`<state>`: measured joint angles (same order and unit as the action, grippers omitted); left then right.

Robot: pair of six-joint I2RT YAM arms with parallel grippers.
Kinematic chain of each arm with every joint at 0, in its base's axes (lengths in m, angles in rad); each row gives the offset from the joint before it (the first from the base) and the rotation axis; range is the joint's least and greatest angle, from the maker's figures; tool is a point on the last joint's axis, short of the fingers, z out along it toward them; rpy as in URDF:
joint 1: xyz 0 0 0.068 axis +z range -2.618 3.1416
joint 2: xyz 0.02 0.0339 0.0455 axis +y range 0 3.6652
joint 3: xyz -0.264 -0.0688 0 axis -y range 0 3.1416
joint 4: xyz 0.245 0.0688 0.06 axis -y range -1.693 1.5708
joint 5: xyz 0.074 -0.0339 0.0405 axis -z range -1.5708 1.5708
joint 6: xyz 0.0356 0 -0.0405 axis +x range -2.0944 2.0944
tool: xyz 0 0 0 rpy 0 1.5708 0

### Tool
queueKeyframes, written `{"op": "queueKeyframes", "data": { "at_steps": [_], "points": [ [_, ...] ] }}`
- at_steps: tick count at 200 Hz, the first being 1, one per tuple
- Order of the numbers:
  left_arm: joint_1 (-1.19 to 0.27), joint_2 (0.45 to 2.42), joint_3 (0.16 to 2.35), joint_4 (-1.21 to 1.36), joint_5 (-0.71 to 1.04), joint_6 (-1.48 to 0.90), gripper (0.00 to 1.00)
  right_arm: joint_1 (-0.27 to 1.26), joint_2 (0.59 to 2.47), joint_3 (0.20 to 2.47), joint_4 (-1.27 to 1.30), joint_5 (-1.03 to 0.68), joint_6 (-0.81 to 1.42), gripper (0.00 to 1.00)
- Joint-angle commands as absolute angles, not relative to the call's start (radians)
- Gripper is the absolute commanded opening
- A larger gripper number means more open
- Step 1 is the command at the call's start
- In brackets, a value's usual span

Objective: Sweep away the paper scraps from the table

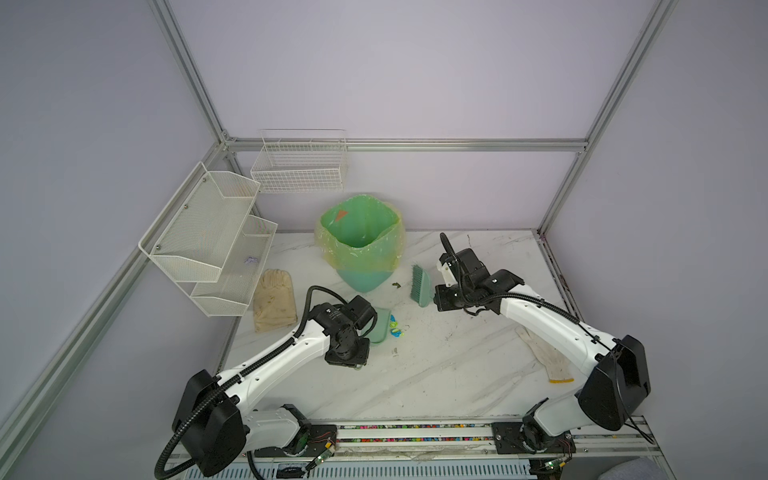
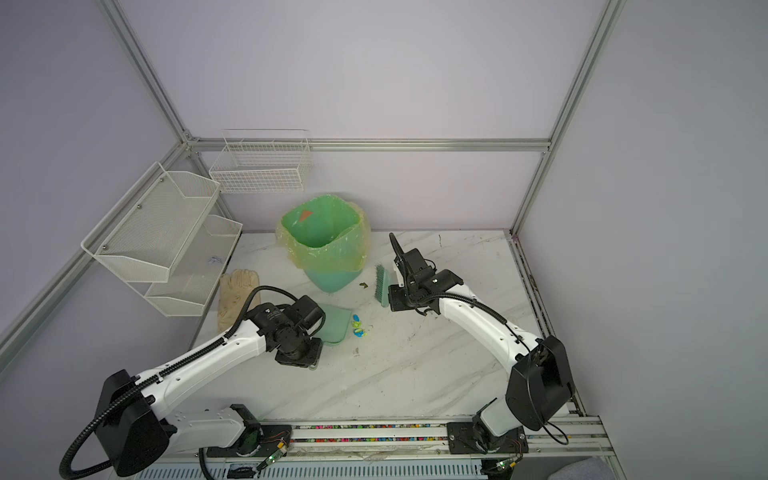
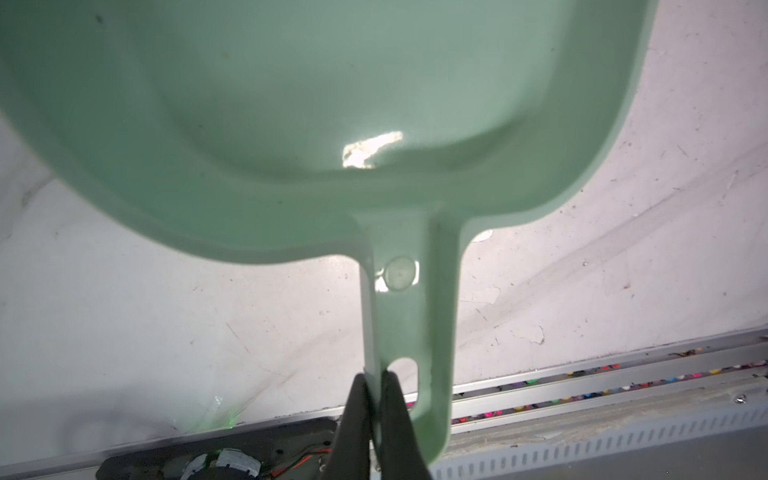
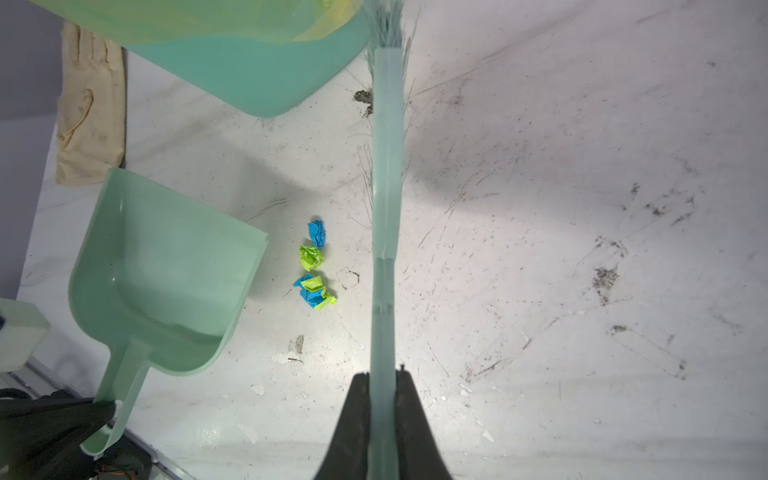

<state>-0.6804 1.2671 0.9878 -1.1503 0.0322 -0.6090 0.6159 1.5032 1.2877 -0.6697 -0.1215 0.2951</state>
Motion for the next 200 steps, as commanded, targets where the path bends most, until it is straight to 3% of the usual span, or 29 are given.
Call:
{"op": "queueKeyframes", "data": {
  "at_steps": [1, 111, 200],
  "points": [
    [-0.705, 1.239, 0.964, -1.153, 0.083, -0.630, 0.00, 0.612, 1.508, 1.309, -0.719, -0.068, 0.252, 0.00],
    [-0.923, 1.281, 0.919, -1.127, 0.097, -0.778, 0.00, 0.614, 1.581, 1.392, -0.738, -0.057, 0.195, 0.00],
    [-0.956, 1.331, 0.900, -1.067, 0.122, -0.820, 0.00, 0.665, 1.652, 1.461, -0.760, 0.002, 0.112, 0.00]
  ]
}}
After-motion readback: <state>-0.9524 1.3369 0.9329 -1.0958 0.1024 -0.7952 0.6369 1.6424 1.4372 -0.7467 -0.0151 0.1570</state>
